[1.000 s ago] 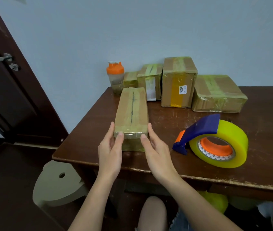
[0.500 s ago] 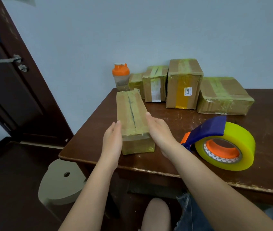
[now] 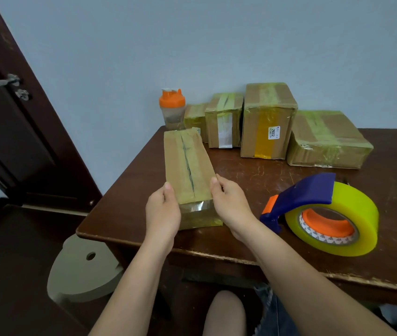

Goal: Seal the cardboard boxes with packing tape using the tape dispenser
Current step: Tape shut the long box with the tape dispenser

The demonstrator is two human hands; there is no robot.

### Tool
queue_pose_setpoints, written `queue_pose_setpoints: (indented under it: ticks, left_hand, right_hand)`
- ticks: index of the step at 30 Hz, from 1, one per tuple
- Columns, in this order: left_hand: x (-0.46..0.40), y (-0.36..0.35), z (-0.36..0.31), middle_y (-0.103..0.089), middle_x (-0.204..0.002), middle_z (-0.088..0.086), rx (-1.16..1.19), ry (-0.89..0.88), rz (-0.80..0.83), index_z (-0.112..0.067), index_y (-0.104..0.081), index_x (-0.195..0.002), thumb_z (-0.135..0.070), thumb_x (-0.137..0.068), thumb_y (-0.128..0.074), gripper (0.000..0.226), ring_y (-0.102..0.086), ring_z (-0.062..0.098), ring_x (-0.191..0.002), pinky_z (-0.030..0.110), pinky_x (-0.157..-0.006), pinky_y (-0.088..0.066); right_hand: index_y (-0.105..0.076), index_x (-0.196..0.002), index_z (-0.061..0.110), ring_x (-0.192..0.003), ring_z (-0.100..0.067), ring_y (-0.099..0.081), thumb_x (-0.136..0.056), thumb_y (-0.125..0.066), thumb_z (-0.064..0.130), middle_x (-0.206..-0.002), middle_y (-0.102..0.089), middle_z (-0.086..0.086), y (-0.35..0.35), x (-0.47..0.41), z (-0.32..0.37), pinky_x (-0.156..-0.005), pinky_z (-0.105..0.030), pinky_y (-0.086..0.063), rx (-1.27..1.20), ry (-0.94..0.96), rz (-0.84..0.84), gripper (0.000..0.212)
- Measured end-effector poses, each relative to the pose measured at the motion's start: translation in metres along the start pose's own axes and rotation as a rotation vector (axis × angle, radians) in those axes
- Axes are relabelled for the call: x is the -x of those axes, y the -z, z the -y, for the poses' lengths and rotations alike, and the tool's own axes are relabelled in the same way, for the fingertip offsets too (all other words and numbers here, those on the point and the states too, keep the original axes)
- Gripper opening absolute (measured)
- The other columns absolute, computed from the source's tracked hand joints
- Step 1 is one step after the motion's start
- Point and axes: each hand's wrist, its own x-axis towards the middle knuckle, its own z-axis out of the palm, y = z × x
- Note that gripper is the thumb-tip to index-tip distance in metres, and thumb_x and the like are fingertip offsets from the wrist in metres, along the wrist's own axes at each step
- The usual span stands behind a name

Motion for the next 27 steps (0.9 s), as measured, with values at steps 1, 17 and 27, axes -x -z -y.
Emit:
queue_pose_setpoints:
  ticks: [1, 17, 27]
  left_hand:
    - [0.000, 0.001, 0.000, -0.057, -0.076, -0.002, 0.047, 0.024, 0.008, -0.013, -0.063, -0.090, -0.035, -0.107, -0.028, 0.045, -0.054, 0.011, -0.071, 0.023, -0.060, -0.039]
    - [0.011, 0.011, 0.013, -0.069, -0.108, -0.005, -0.063, -0.075, 0.131, -0.019, -0.065, -0.117, -0.039, -0.106, -0.023, 0.047, -0.062, 0.008, -0.102, 0.023, -0.085, -0.048]
    - [0.021, 0.027, 0.022, -0.057, -0.137, -0.011, 0.172, -0.414, 0.198, -0.023, -0.071, -0.113, -0.027, -0.091, -0.058, 0.026, -0.040, -0.001, -0.136, 0.015, -0.104, -0.040]
  right_hand:
    - [-0.034, -0.149, 0.013, -0.140, -0.015, -0.034, -0.106, -0.031, 0.032, -0.151, -0.040, 0.002, 0.001, 0.000, 0.000, -0.101, -0.018, -0.022, 0.000, -0.015, -0.002, 0.048]
    - [-0.058, -0.127, 0.005, -0.116, -0.017, -0.056, -0.106, -0.027, 0.032, -0.122, -0.062, -0.002, 0.017, 0.010, -0.012, -0.096, -0.023, -0.037, 0.194, 0.116, 0.060, 0.046]
    - [-0.065, -0.120, 0.030, -0.138, 0.000, -0.035, -0.092, -0.056, 0.032, -0.138, -0.056, 0.009, 0.031, 0.026, -0.026, -0.116, -0.030, -0.030, -0.137, 0.432, 0.055, 0.029]
